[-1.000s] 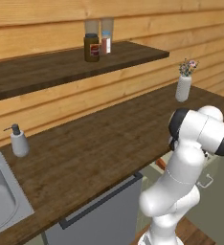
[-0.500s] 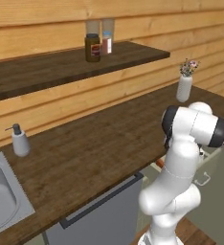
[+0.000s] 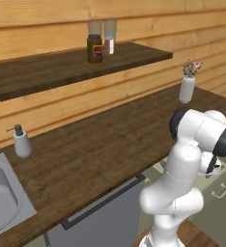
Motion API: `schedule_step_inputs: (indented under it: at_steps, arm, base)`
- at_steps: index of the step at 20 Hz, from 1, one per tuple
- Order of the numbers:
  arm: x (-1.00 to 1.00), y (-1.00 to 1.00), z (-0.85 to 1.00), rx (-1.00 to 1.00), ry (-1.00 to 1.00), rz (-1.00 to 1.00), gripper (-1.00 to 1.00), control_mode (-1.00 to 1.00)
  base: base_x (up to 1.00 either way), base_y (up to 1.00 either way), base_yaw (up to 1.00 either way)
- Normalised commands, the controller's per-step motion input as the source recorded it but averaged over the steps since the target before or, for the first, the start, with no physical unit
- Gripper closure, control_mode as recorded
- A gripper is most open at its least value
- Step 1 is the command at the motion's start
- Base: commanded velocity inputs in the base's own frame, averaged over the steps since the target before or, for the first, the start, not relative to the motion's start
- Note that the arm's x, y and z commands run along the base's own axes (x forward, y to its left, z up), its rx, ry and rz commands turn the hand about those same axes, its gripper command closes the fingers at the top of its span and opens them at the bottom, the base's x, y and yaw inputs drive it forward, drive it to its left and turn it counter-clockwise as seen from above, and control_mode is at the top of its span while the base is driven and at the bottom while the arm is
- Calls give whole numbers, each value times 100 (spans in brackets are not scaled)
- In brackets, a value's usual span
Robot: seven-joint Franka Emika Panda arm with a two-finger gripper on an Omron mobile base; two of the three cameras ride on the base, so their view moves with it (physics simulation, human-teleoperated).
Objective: Pick up the knife from the drawer and place it on the cutting board. Then place the meat from the plate to the cutting board.
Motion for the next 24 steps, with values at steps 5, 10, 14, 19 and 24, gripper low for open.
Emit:
schedule_step_inputs:
  at_steps: [5, 10, 14, 19, 24]
  arm:
    - [-100, -99, -9, 4, 10, 0, -100, -100]
    - [-96, -89, 15, 14, 1, 0, -100, -100]
    - [14, 6, 78, 14, -7, 0, -100, -100]
    - [51, 57, 33, 11, -9, 0, -100, -100]
    - [46, 49, -3, 1, 0, 0, -100, -100]
  base:
    - [0, 0, 0]
    - [0, 0, 0]
    - [0, 0, 0]
    - [0, 0, 0]
    - [0, 0, 0]
